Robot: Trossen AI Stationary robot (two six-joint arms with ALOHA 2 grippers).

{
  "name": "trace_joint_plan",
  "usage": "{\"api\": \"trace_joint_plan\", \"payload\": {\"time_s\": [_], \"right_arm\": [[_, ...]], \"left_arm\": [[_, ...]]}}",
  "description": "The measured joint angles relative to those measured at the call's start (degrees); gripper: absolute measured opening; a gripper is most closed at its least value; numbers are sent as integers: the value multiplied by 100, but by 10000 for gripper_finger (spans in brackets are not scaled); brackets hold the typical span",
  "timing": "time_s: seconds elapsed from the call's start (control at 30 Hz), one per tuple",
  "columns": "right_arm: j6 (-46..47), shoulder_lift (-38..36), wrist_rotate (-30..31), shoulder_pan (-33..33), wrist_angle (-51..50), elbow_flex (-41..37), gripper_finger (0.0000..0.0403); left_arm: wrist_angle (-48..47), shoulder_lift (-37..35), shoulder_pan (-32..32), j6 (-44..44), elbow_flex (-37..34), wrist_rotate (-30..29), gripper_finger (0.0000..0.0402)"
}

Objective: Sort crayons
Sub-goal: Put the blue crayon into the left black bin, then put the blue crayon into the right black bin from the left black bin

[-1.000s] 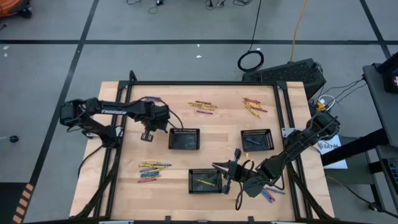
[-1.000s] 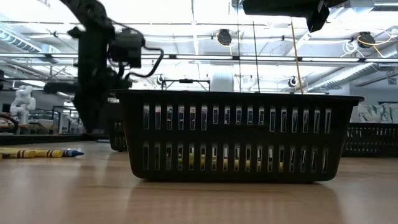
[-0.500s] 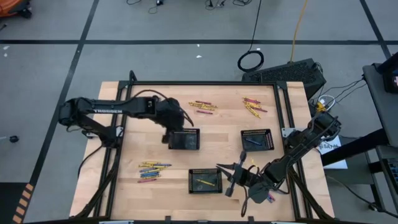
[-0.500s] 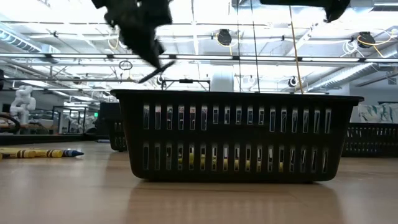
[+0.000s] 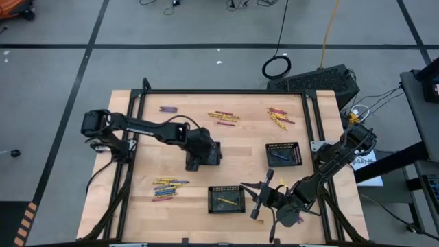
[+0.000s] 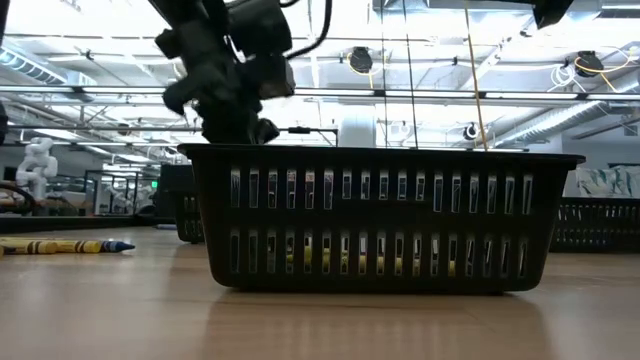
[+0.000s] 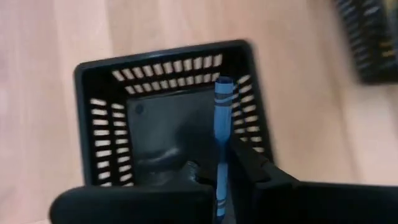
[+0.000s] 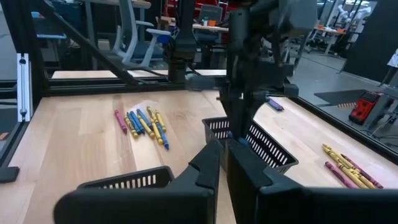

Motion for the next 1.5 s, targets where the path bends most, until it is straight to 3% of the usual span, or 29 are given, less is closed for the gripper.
{"api": "trace_joint_plan", "payload": {"time_s": [0.13,0.4,0.53,0.67,0.97,1.5], "right_arm": [[0,-1,0,0,0,0,13],[0,0,0,-1,0,0,13],[0,0,0,-2,0,0,13],[0,-1,0,-4,-2,0,13],[2,0,0,-7,-4,0,13],[24,-1,-2,-7,-2,0,13]], "left_arm": [[-80,101,40,-1,-1,-553,41],[-1059,58,168,3,357,-559,151],[-1637,58,-7,60,439,-516,183],[-1595,58,-449,126,422,-553,182],[-816,62,-962,-194,422,-1633,160],[-774,526,-955,-339,415,-1480,159]]}}
